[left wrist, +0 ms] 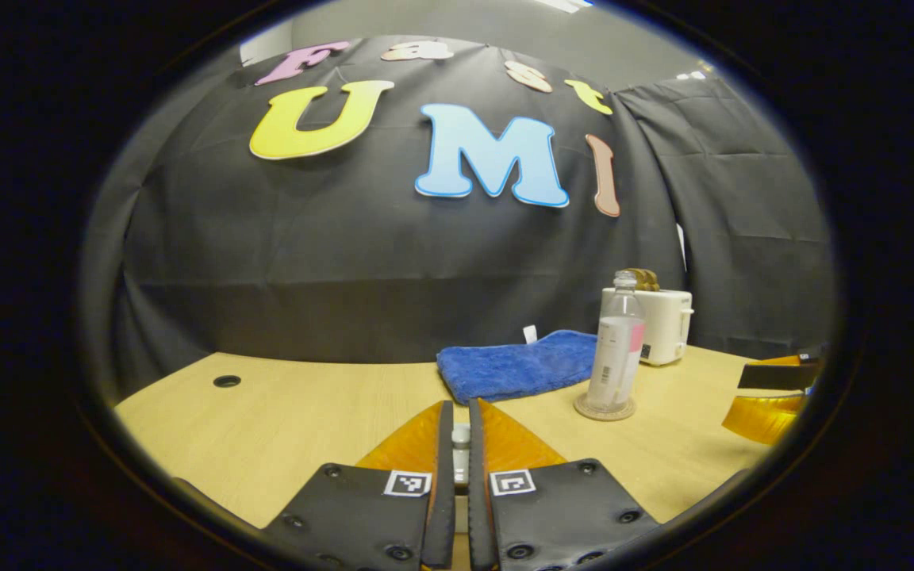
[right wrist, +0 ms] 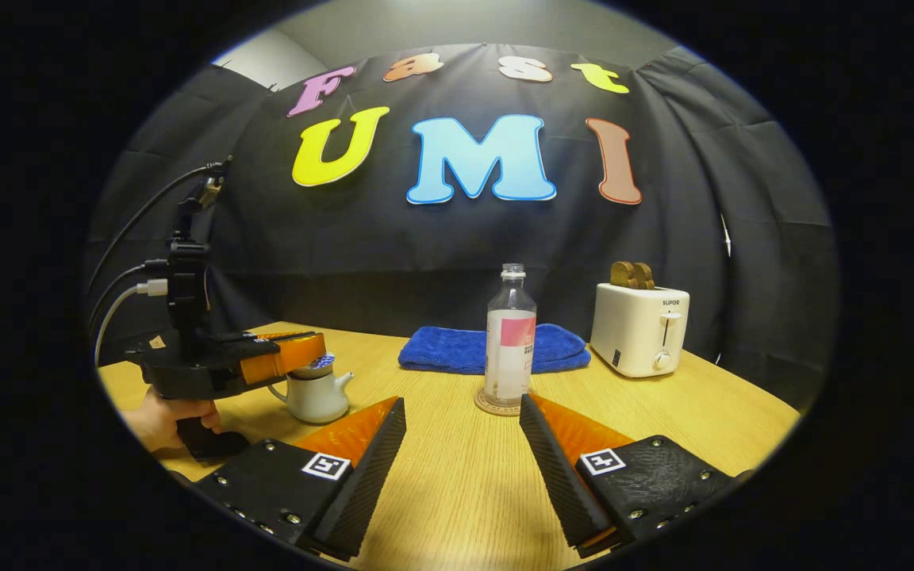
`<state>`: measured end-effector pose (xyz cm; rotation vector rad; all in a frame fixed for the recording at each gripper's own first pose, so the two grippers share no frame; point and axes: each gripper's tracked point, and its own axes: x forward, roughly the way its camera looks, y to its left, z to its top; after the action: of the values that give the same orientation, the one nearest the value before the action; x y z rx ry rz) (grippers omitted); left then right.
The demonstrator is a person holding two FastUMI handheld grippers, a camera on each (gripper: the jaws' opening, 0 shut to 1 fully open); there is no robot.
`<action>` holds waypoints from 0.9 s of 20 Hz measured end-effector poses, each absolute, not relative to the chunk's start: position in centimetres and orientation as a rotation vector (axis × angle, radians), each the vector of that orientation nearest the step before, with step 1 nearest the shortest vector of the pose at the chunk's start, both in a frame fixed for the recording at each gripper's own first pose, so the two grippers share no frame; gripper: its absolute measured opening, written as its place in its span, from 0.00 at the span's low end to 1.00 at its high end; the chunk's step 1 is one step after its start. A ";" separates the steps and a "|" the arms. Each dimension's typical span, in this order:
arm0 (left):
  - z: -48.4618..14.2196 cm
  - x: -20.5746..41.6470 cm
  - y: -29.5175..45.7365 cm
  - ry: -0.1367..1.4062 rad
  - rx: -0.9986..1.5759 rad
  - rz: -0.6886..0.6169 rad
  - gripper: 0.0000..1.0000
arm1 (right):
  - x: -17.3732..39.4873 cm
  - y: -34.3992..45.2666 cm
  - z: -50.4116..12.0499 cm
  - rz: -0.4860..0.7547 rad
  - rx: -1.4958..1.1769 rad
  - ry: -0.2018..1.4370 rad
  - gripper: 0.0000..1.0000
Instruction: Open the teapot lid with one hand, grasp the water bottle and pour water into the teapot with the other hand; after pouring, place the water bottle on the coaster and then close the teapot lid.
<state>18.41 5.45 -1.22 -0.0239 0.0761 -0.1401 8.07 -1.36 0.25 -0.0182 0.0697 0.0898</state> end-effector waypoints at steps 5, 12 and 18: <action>-1.3 18.0 5.5 0.087 -0.020 -0.130 0.16 | 8.1 -1.2 0.1 0.095 -0.025 0.073 0.90; -2.2 18.0 5.4 0.109 0.015 -0.122 0.16 | 8.1 -1.0 -0.2 0.101 -0.031 0.078 0.90; -2.2 17.9 5.5 0.103 0.004 -0.111 0.16 | 8.2 -1.0 -0.4 0.100 -0.044 0.083 0.90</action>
<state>17.89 5.50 -2.21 0.0038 0.1027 -0.1107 8.20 -0.96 -0.37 -0.0438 0.0834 0.0998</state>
